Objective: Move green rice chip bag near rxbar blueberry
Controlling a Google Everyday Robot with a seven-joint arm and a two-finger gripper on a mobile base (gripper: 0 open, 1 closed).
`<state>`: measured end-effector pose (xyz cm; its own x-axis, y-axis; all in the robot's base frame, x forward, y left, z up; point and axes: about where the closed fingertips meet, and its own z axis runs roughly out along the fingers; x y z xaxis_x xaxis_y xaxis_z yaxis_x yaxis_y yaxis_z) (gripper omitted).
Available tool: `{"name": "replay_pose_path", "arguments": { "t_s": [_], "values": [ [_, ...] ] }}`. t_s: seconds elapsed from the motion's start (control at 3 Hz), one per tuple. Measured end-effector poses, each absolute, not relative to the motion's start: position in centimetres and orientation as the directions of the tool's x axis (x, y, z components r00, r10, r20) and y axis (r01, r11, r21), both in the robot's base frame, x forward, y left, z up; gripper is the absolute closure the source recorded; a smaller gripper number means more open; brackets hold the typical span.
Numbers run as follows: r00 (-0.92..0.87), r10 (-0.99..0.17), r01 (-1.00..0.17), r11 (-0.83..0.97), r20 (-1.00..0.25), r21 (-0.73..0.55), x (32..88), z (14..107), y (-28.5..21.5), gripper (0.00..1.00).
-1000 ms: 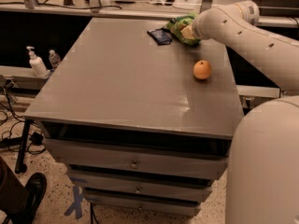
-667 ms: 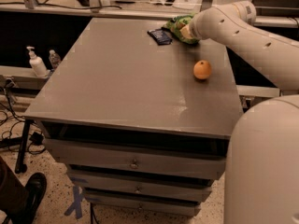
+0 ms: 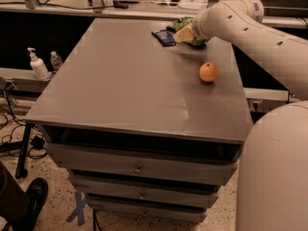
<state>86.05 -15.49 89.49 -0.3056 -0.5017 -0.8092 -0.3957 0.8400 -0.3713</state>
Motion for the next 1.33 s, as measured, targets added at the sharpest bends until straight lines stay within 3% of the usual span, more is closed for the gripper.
{"name": "replay_pose_path", "arguments": {
  "t_s": [0.67,1.33],
  "values": [
    [-0.276,-0.471,-0.425,0.841,-0.838,-0.334,83.4,91.4,-15.0,0.00],
    [-0.176,-0.455,-0.436,0.831,-0.873,-0.345,76.4,97.1,-20.5,0.00]
  ]
}}
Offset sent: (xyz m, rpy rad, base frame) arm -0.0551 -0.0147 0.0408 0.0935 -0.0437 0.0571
